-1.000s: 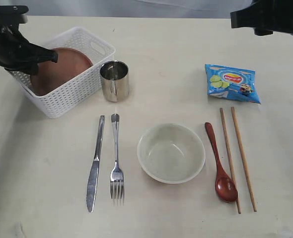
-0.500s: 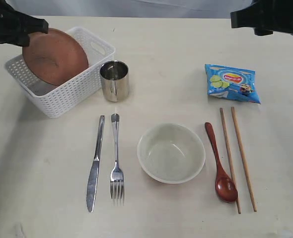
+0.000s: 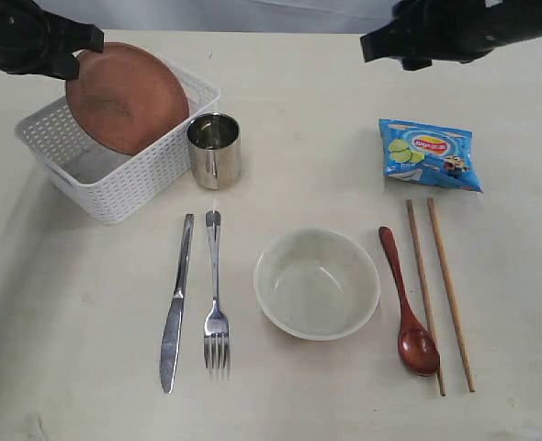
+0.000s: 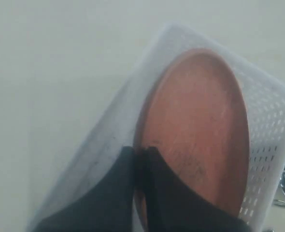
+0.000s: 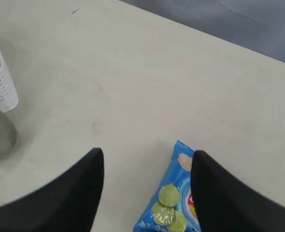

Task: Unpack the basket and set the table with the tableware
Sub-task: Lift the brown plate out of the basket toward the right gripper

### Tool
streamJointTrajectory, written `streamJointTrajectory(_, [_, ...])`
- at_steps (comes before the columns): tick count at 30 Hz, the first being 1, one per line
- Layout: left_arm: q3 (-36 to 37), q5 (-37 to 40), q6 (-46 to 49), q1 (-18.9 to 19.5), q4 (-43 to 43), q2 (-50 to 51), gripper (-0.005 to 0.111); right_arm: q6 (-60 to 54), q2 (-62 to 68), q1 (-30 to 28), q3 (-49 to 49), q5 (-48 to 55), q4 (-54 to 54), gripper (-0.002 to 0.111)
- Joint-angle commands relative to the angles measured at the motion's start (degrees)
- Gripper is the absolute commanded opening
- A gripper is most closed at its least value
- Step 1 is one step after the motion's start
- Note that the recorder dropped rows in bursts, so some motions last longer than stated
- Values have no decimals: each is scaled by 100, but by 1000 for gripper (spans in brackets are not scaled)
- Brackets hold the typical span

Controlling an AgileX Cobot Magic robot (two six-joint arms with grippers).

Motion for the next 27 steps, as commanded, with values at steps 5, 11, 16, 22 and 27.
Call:
streamJointTrajectory(5, [-84,-16,24,225,-88,-365,0,-1622,847,-33,-927,51,1388,52])
streamJointTrajectory(11, [-84,81,39,386,-268,-518,0,-3944,1457,-362,-1760,1012,3933,52])
streamJointTrajectory(16, [-84,81,509,386,-818,-518,0,-6302,2048,-1124,-2189,2347,7009,52])
streamJointTrajectory(22, [-84,345,1991,386,-2512,-518,0,-7640,2658,-1681,-2247,3886,9126,52])
streamJointTrajectory(27, [-84,717,2686,386,-3343,-518,0,-8115,3062,-1706,-2247,4596,10023,66])
